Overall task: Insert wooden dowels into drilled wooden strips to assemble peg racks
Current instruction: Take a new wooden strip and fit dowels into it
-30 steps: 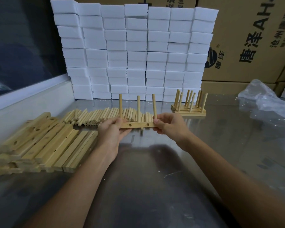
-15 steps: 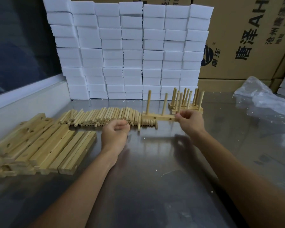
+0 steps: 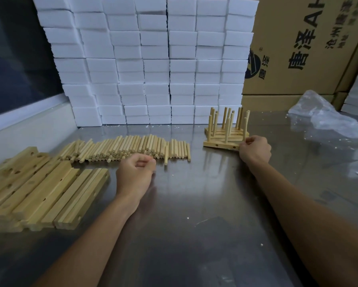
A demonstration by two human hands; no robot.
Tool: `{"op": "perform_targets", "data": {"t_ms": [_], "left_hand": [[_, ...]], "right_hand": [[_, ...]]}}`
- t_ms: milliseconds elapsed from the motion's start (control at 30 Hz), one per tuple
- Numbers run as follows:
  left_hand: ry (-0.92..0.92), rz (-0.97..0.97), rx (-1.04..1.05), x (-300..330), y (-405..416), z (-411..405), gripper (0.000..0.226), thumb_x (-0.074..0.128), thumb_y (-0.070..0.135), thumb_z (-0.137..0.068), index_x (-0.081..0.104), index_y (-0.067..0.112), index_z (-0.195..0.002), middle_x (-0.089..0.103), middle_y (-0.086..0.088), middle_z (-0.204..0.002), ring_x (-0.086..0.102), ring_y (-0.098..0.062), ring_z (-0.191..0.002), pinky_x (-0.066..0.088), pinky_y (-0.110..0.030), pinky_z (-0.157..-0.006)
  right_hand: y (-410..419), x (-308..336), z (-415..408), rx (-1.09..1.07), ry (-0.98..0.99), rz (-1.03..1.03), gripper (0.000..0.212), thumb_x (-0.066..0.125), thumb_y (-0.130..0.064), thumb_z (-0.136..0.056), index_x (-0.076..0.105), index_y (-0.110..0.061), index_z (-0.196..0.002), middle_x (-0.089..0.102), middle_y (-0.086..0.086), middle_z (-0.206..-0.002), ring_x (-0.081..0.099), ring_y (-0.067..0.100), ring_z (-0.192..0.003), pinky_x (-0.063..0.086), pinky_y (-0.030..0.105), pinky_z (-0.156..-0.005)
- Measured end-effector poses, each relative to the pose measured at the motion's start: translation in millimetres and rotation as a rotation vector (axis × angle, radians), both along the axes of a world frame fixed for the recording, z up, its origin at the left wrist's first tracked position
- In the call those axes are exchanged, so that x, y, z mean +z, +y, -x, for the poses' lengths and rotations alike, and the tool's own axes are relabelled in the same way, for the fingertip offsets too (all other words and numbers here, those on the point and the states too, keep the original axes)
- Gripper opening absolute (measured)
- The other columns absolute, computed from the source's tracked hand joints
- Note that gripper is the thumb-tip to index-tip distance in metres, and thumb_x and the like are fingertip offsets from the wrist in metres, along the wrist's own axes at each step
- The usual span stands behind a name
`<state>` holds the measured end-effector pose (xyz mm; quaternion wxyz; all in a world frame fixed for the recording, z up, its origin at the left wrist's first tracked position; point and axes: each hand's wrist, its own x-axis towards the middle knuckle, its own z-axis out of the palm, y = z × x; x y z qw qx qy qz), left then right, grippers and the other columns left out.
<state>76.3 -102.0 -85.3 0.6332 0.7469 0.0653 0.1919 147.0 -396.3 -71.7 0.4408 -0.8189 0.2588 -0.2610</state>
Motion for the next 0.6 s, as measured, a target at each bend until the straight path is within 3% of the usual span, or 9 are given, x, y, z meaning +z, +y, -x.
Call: {"op": "perform_targets", "data": {"t_ms": [400,600], "left_hand": [[-0.009,-0.039,0.037,-2.2,-2.9,-4.9,0.010,0.069,0.012,-0.087,0.069,0.019,-0.079,0.072,-0.002,-0.071,0.071,-0.022,-0.075,0.059,-0.044,-0.080],[-0.001,-0.057,0.044,-2.3,-2.9,-4.2,0.011,0.069,0.011,-0.085,0.070,0.020,-0.078,0.072,0.001,-0.066,0.070,-0.018,-0.069,0.058,-0.032,-0.069]], "right_hand": [[-14.2,9.8,-28.5,0.002,0.096,0.112,0.023,0.058,-0.011,-0.092,0.069,-0.007,-0.112,0.066,0.015,-0.112,0.063,0.034,-0.104,0.052,0.046,-0.096],[-18.5,10.1,-34.3,0.002,0.107,0.075,0.024,0.060,-0.014,-0.091,0.067,-0.005,-0.112,0.065,0.017,-0.114,0.063,0.036,-0.104,0.052,0.048,-0.096]]}}
